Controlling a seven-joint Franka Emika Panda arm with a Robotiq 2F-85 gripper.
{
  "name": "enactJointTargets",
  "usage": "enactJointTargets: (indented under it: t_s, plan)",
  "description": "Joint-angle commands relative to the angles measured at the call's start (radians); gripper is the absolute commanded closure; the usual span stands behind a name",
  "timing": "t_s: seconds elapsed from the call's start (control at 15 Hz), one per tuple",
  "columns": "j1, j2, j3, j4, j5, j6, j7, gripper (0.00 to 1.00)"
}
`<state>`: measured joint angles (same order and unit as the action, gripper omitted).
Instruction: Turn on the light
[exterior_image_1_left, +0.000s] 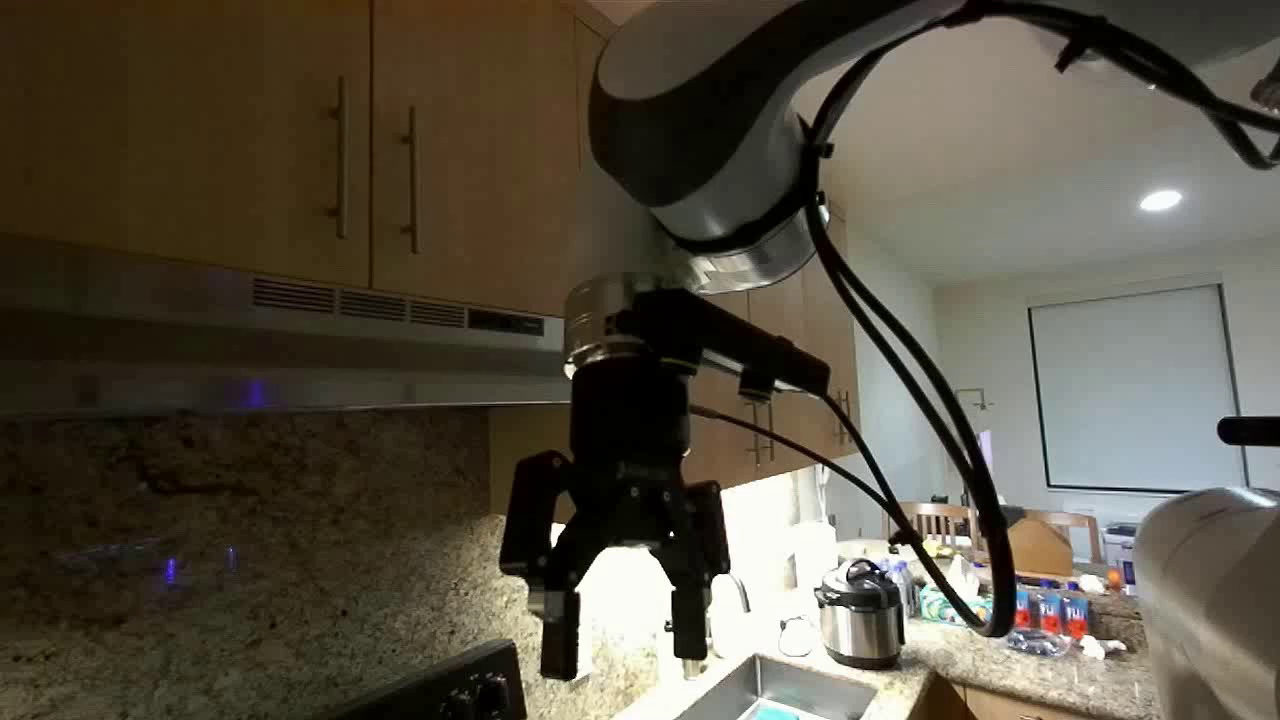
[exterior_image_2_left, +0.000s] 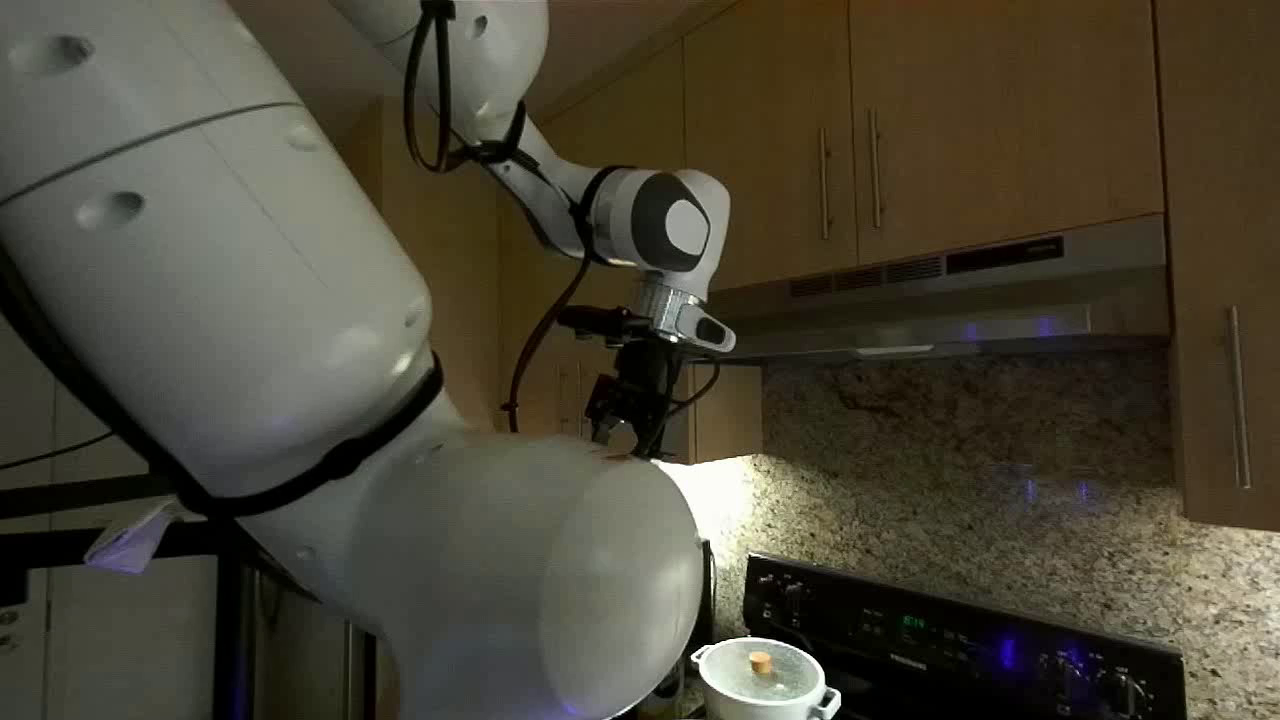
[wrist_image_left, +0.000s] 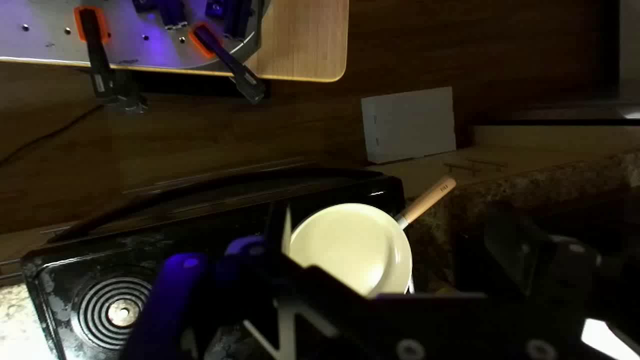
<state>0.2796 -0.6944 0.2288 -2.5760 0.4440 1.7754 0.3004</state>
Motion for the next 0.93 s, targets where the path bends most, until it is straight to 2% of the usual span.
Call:
enactJointTargets:
  t_s: [0.0, 0.53, 0.87]
  plan:
    - [-0.021, -0.003, 0.016, 0.002, 0.009, -0.007, -0.01, 0.0]
    - [-0.021, -0.003, 0.016, 0.002, 0.009, -0.007, -0.01, 0.0]
    - [-0.047, -0.015, 0.057, -0.01, -0.045, 0.054, 0.01, 0.0]
